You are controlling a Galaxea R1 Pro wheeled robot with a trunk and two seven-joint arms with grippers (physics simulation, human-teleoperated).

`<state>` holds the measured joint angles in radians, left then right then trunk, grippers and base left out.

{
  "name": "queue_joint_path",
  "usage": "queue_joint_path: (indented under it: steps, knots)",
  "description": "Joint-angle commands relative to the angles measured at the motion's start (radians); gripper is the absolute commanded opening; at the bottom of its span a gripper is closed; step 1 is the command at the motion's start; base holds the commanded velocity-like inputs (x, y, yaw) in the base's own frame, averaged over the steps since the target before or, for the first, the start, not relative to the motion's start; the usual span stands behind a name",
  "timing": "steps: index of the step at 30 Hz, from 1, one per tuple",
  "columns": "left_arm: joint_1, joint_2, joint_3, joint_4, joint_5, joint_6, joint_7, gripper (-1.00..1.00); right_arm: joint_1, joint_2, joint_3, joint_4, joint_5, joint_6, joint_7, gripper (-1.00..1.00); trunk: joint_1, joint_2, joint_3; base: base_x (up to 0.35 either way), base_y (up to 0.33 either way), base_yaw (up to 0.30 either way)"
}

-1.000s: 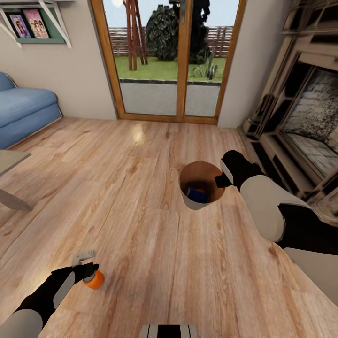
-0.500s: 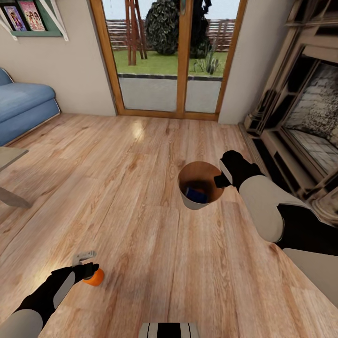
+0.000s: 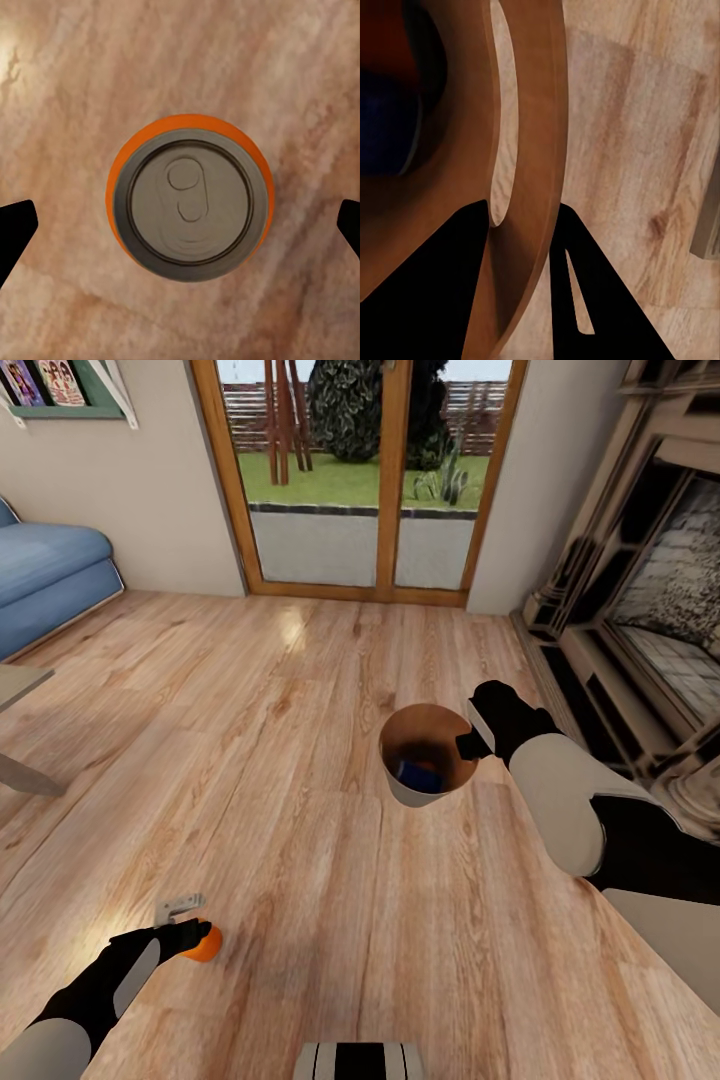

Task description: Put the three can of soda from the living room inside the tash can in the kitchen.

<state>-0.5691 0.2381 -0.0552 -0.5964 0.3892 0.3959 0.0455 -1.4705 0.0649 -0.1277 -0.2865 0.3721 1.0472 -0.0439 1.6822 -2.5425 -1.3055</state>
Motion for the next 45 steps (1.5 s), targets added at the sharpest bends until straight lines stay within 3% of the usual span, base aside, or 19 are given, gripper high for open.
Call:
queue_joint_path:
  steps: [1,45]
  knots:
    - [0.000,0.000,0.000,0.000,0.000,0.000,0.000,1.00,-0.001,0.000,-0.003,-0.001,-0.010,0.000,0.003,-1.00,0.000,0.000,0.000,0.000,0.000,0.000]
    - [0.000,0.001,-0.002,-0.001,-0.001,-0.002,0.000,1.00,0.007,0.001,0.001,-0.006,-0.007,0.000,0.003,-1.00,0.000,0.000,0.000,0.013,0.000,0.000]
